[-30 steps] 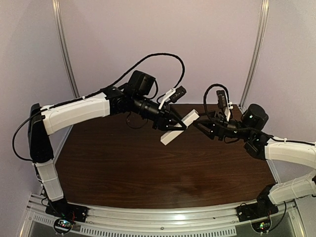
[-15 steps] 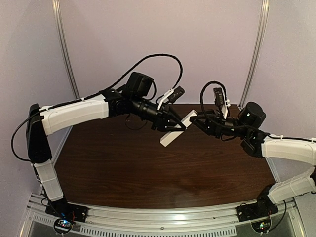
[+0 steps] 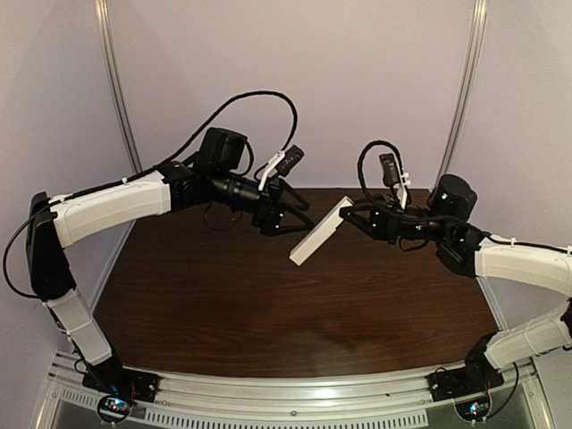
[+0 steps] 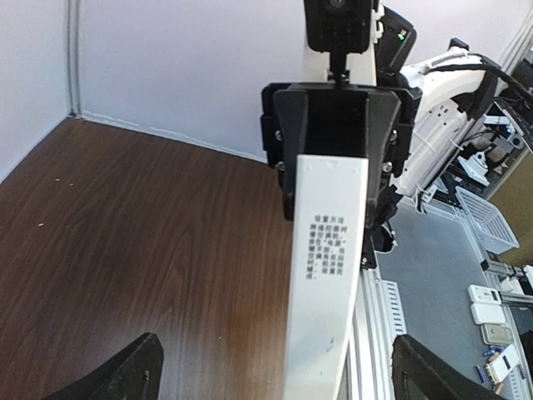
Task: Load the batteries into the remote control
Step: Place the remote control at the center of the board.
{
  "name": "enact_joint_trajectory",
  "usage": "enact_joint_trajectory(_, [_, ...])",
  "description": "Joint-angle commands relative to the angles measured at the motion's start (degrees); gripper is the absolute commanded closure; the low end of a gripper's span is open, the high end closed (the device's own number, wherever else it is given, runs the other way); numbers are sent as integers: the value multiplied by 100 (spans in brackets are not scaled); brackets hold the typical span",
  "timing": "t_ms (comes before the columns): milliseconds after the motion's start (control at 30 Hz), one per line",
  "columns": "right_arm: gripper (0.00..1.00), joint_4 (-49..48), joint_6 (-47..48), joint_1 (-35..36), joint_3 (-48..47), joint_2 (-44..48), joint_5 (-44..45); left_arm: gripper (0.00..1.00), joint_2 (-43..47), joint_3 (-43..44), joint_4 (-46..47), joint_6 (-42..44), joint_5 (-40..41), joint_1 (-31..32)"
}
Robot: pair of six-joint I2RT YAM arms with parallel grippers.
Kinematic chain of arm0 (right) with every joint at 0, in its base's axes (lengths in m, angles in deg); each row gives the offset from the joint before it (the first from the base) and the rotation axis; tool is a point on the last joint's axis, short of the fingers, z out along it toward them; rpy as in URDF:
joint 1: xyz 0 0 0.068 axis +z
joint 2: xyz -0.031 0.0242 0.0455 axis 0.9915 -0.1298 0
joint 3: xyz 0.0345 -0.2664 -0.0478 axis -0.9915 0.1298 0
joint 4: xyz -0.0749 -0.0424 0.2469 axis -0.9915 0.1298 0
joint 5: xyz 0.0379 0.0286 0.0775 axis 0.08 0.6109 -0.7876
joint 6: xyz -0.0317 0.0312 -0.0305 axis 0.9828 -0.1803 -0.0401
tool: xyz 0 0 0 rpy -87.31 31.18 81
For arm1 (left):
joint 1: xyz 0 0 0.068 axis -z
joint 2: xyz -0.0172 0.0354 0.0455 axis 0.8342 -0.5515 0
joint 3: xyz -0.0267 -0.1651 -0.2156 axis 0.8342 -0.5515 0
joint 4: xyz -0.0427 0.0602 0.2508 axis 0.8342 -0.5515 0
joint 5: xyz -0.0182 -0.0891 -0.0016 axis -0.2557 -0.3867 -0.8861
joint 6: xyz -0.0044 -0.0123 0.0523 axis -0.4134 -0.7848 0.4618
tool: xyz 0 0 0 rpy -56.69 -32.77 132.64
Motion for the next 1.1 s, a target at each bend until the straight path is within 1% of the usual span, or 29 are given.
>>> enact_joint_trajectory(0, [99,1796,775,-32,-735,-76,292,3,676,-408,312,-138,492,-420])
enact_joint_trajectory(100, [100,3574,1367,-26,-1512,-428,782,3,1008,-825,391,-454,935,-790])
enact_joint_trajectory(167, [100,4690,1693,-20,-2066,-742,1112,3,1277,-1230,654,-771,1242,-1080])
enact_joint_trajectory(300, [100,6414,2105,86,-2962,-1298,1921,3,1820,-2091,1199,-1443,1514,-1754])
enact_joint_trajectory(367, [100,7111,2226,179,-3384,-1505,2389,3,2031,-2378,1242,-1492,1767,-1860])
enact_joint_trajectory(467, [100,7392,2237,359,-3561,-1622,3027,3,2275,-2646,1332,-1448,1956,-1888])
enact_joint_trajectory(600, [100,7876,2384,646,-3793,-1966,3892,3,2344,-2857,1403,-1419,2009,-1897])
enact_joint_trajectory(767, [100,7850,2377,929,-3795,-2259,4698,3,2424,-3107,1597,-1478,2143,-1897])
enact_joint_trajectory(867, [100,7681,2342,1011,-3714,-2301,4864,2,2505,-3211,1601,-1500,2209,-1897])
enact_joint_trajectory(900, [100,7636,2359,1039,-3678,-2331,4881,3,2518,-3223,1754,-1498,2210,-1897])
enact_joint_trajectory(1067, [100,7365,2356,1117,-3410,-2471,4837,2,2545,-3263,1795,-1498,2251,-1897])
